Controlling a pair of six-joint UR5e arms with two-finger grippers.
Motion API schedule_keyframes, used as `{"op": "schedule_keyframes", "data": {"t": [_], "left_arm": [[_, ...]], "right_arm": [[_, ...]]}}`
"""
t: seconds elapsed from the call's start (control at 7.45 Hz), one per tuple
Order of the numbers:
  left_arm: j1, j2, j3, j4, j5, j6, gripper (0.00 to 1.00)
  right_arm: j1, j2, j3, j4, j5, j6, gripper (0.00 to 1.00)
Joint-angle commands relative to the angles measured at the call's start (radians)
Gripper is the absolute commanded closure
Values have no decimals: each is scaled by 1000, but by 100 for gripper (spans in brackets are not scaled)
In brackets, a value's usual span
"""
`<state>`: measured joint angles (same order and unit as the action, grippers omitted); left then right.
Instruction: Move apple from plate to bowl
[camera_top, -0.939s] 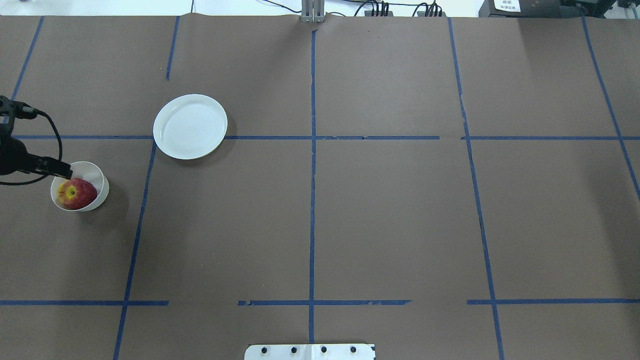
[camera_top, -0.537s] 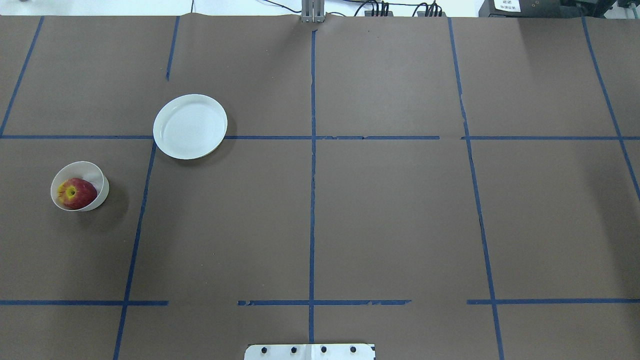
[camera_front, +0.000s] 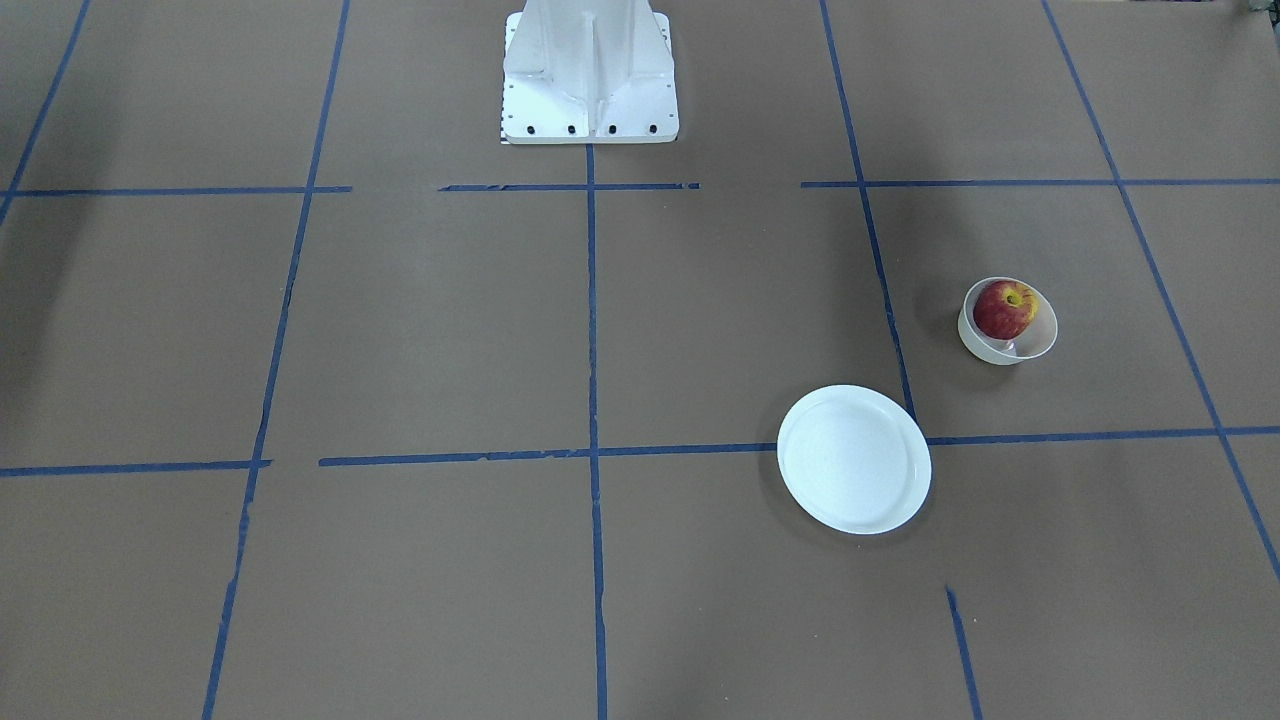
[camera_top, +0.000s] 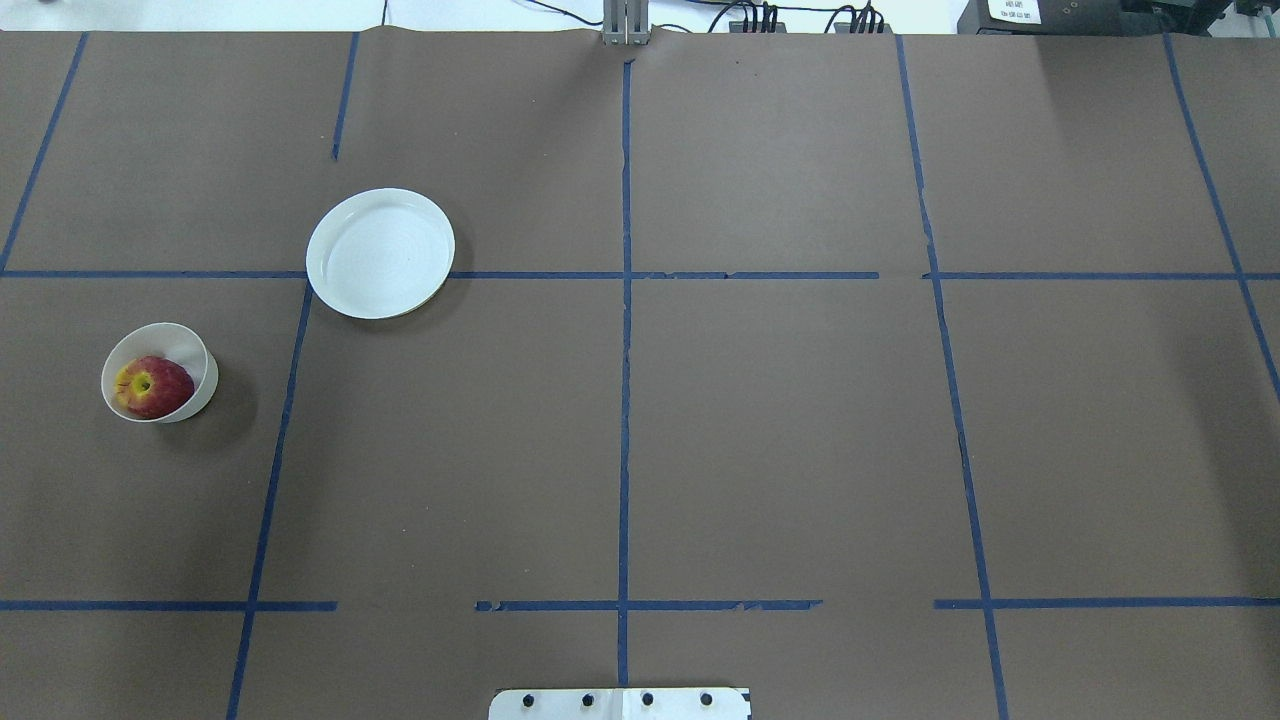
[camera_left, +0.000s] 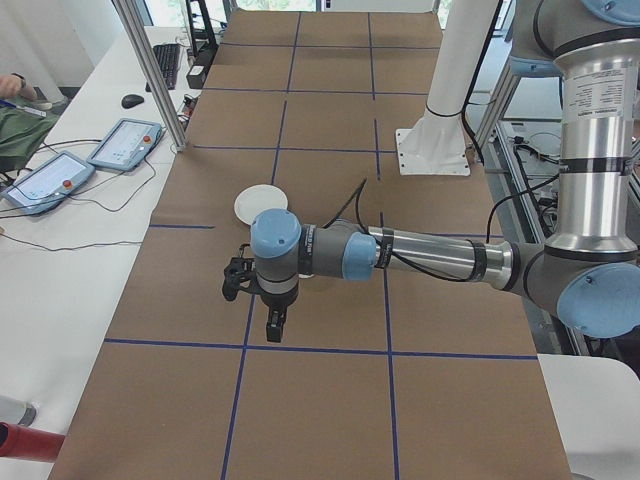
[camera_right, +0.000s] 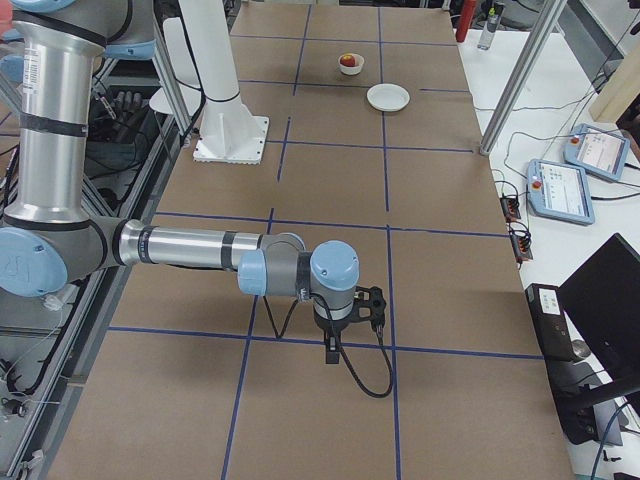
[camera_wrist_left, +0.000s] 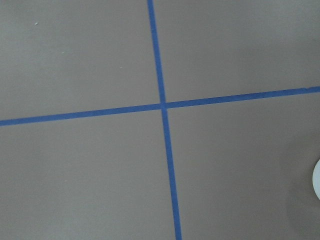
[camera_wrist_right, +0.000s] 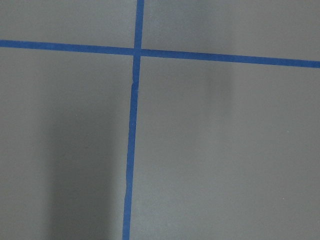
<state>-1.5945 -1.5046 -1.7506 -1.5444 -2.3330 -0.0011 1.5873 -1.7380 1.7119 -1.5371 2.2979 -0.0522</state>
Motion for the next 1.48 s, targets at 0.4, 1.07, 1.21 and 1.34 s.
{"op": "schedule_keyframes", "data": {"t": [0.4,1.07,1.21,1.34], "left_arm": [[-15,1,-10,-3,3,4,0],[-16,1,-10,-3,1,4,0],[-15,1,-10,-3,1,4,0],[-15,1,-12,-3,1,4,0]], "right_arm": [[-1,0,-2,0,0,0,0],[-1,0,0,0,0,0,0],[0,0,0,0,0,0,0],[-1,0,0,0,0,0,0]]}}
